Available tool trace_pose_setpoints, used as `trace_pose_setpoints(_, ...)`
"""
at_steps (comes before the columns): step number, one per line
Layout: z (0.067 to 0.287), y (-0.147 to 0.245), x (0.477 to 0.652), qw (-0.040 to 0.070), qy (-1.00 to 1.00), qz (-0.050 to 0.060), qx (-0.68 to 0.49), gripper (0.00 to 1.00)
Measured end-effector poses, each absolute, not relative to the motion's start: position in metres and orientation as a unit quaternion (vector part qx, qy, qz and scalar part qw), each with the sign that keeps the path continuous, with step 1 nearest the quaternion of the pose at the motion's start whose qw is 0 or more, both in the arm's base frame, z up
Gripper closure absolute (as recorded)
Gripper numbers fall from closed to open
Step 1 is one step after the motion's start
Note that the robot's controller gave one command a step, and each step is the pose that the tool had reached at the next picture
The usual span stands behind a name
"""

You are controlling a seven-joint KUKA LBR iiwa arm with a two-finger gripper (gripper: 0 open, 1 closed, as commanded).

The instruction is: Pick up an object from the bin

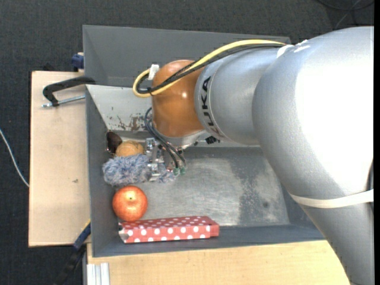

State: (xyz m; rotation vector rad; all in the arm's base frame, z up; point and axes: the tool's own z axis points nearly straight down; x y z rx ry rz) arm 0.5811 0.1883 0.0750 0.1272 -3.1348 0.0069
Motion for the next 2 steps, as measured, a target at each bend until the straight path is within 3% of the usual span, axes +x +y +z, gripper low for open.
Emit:
trace_pose_setpoints(1,0.1286,0.1895,0.5820,-0.001,-0.999,-0.001,0.040,1.00)
trace_pose_setpoints(2,0.1329,0.1903,0.5844,-0.005,-0.999,-0.002,0.041,1.00)
